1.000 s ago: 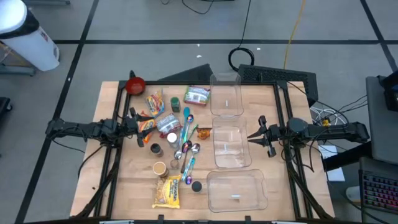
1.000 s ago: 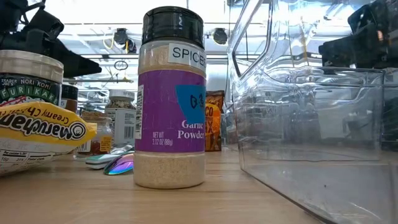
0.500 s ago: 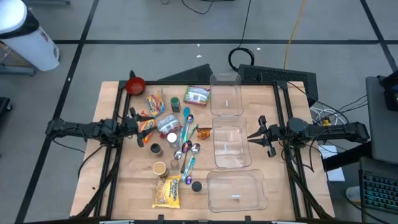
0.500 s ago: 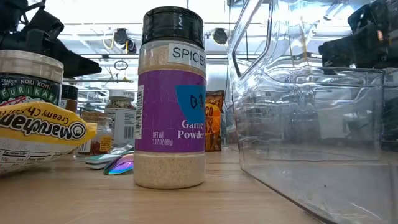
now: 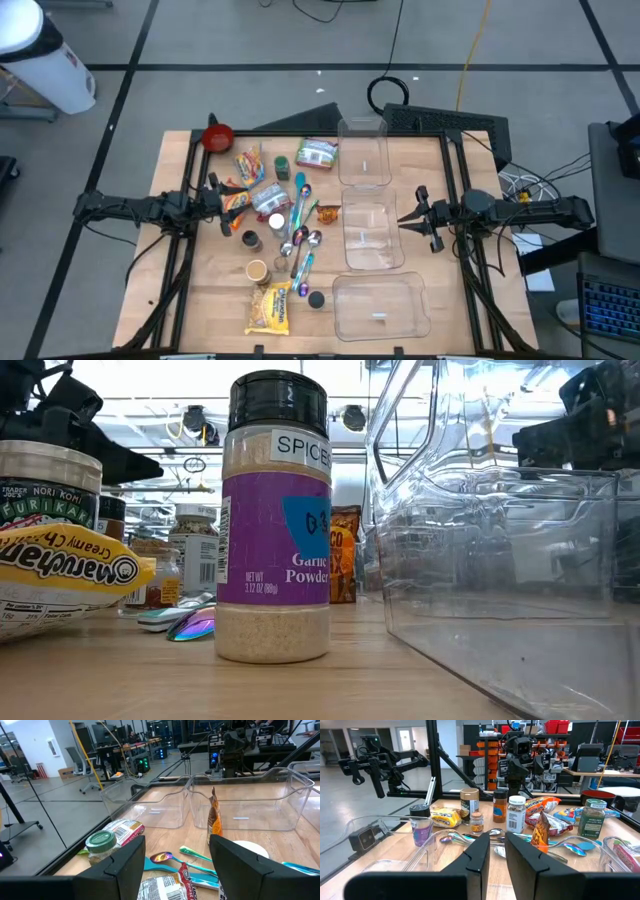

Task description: Pick & Place Food Item

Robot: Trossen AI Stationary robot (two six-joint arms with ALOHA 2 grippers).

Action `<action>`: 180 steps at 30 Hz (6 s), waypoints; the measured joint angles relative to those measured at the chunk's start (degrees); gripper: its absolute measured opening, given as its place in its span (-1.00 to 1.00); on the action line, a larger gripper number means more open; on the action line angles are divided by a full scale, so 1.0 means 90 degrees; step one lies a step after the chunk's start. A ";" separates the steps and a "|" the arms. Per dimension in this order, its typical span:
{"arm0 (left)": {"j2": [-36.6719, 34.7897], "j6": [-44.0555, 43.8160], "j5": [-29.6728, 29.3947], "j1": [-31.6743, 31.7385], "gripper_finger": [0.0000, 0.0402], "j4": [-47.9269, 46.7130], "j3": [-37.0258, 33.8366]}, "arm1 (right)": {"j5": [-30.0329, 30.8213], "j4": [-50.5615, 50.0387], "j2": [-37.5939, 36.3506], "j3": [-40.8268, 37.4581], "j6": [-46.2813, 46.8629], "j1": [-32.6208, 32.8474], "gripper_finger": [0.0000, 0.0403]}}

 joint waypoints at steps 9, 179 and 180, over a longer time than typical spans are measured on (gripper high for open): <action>0.0000 0.0000 -0.0001 -0.0002 0.14 0.0000 0.0002 | -0.0002 0.0000 0.0000 0.0001 0.0000 0.0001 -0.75; 0.8932 -0.0525 0.0668 0.3331 0.56 0.5136 0.2189 | -0.0021 0.0000 0.0000 0.0002 0.0000 -0.0001 -0.75; 0.8955 -0.0525 0.0668 0.3349 0.56 0.5137 0.2208 | -0.0021 0.0000 0.0000 -0.0001 0.0000 0.0001 -0.75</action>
